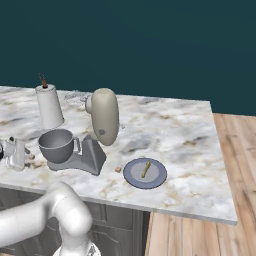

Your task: Add butter and sugar cubes to the stand mixer bowl and then turn on the stand mixer to begin making frosting.

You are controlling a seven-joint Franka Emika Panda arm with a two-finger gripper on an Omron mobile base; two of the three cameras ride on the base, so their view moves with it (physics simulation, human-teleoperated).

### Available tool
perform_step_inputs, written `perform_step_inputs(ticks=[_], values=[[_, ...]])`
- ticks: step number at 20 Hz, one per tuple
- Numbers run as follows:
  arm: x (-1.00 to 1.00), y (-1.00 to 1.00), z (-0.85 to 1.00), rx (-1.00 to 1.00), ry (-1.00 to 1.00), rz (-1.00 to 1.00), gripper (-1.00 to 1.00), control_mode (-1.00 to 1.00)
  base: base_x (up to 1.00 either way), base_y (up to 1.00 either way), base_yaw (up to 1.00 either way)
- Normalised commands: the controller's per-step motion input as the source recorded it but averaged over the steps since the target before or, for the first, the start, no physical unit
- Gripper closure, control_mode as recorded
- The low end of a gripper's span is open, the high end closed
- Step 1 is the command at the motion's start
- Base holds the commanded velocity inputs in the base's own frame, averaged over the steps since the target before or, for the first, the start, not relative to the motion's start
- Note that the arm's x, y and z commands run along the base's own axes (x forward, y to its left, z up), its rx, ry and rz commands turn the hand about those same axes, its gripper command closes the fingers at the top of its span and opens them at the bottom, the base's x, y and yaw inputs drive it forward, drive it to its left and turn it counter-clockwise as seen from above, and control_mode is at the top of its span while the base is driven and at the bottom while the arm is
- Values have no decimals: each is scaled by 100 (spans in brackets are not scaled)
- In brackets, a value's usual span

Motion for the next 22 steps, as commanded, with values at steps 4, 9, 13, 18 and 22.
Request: perform_step_inputs(ticks=[4,9,13,18,22], values=[[3,0,-1,6,0,1,-100,-100,0,0,0],[11,2,0,6,0,0,-100,-100,0,0,0],[14,15,0,5,0,0,-100,-100,0,0,0],[12,18,0,2,0,0,-100,-100,0,0,0],[19,18,-2,0,3,0,-100,-100,0,0,0]])
